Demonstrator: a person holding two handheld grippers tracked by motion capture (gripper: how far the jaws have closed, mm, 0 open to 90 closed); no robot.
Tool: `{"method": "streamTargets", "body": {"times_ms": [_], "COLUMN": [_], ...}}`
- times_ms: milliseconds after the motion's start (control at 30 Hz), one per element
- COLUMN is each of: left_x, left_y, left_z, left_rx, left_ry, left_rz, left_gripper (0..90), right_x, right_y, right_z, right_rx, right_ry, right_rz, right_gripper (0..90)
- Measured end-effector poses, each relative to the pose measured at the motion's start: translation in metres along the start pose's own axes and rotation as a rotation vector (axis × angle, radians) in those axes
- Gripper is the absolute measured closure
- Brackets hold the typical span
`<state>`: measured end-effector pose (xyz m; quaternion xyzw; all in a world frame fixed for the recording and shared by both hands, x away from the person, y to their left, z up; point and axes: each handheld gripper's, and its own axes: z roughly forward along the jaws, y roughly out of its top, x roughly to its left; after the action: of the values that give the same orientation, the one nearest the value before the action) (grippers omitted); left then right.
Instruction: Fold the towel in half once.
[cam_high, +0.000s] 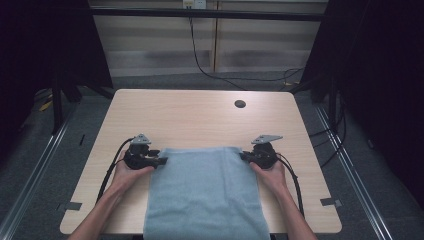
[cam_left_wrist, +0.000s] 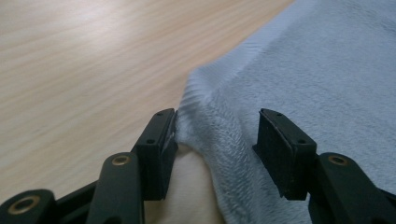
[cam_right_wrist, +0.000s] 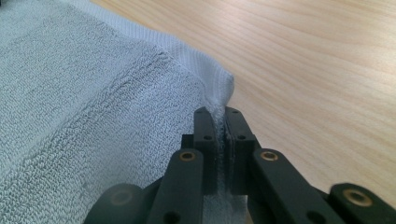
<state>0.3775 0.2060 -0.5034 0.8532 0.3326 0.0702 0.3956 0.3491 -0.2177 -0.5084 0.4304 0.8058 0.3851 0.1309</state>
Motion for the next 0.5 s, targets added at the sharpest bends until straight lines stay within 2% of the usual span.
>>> {"method": "streamTargets", "body": {"times_ms": [33, 100, 133, 233, 300, 400, 500], "left_x": [-0.002, -0.003, -0.003, -0.001, 0.001, 0.002, 0.001], "left_y": [0.0, -0.001, -0.002, -0.002, -0.001, 0.004, 0.013], "left_z": [0.0, 0.0, 0.001, -0.002, -0.007, -0.019, -0.03], "left_rx": [0.004, 0.0, -0.008, -0.029, -0.051, -0.108, -0.162], "left_ry": [-0.009, -0.011, -0.019, -0.036, -0.052, -0.068, -0.074], "left_rz": [0.016, 0.016, 0.004, -0.023, -0.04, -0.067, -0.07], "left_gripper": [60.7, 72.8, 75.4, 77.6, 77.9, 78.0, 78.0], "right_x": [0.001, 0.003, 0.004, 0.005, 0.004, 0.003, 0.004], "right_y": [0.0, 0.0, 0.0, 0.002, 0.004, 0.01, 0.016], "right_z": [0.0, -0.001, -0.001, -0.004, -0.008, -0.019, -0.03], "right_rx": [0.004, 0.008, 0.008, 0.001, -0.027, -0.074, -0.111], "right_ry": [0.001, 0.011, 0.017, 0.035, 0.057, 0.075, 0.09], "right_rz": [-0.007, -0.009, -0.011, 0.003, 0.022, 0.042, 0.04], "right_gripper": [86.3, 86.3, 86.3, 86.4, 86.5, 86.7, 86.7]}}
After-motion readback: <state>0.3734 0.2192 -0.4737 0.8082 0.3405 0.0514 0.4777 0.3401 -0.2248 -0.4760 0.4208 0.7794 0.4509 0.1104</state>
